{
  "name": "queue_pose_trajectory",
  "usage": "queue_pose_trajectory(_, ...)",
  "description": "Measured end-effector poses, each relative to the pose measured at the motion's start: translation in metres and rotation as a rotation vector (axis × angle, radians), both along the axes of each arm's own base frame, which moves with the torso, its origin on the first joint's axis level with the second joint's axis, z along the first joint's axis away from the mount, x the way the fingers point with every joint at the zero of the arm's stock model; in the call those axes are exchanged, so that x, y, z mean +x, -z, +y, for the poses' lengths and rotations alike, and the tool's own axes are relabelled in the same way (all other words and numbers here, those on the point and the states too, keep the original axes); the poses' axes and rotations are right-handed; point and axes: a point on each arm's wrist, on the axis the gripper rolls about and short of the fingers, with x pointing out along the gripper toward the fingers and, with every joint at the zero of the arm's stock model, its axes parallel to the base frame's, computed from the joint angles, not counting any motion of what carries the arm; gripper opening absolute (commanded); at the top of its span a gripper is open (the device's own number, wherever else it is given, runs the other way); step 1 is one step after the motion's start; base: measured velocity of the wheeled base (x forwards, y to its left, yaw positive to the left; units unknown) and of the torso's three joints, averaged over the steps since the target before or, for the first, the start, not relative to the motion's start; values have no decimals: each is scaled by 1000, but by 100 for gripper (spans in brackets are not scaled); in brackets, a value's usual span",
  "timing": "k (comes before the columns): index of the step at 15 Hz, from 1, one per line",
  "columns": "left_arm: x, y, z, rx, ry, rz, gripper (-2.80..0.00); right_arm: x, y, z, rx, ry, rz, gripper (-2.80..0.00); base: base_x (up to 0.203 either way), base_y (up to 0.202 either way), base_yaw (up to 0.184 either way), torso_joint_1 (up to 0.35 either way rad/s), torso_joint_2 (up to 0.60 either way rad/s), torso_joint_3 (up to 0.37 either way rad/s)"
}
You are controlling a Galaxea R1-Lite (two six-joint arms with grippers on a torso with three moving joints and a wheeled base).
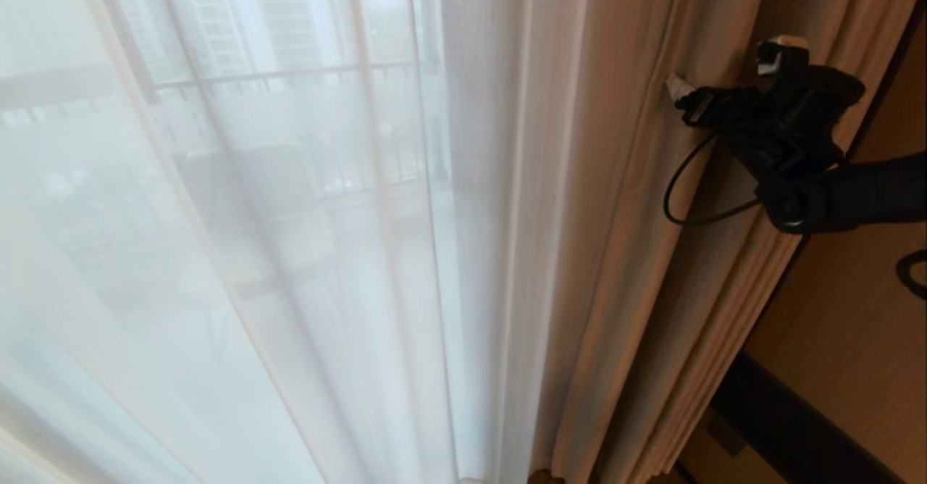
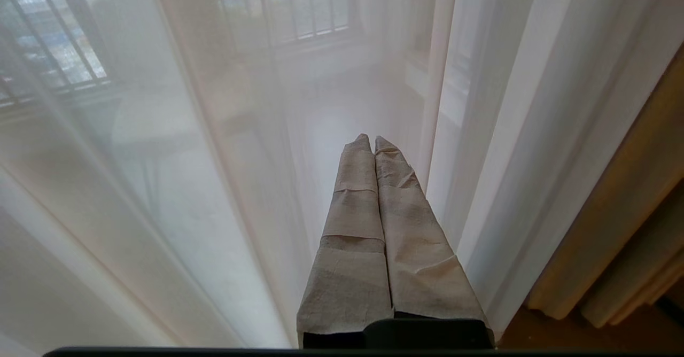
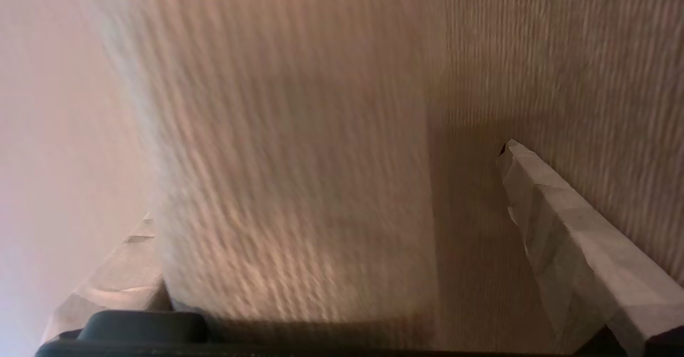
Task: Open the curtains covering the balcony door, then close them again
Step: Close the outer curtains on both sides
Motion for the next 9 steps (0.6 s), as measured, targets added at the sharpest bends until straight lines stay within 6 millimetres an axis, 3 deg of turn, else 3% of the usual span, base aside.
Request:
queue_pose_trajectory(1, 0, 0, 0, 0, 0, 0, -280, 1, 2, 0, 0, -1, 0, -280, 0, 0, 0, 0, 0, 0)
queue_pose_trajectory(9, 0, 0, 0, 0, 0, 0, -280, -2, -4, 2, 1, -6, -10, -280, 0, 0, 0, 0, 0, 0)
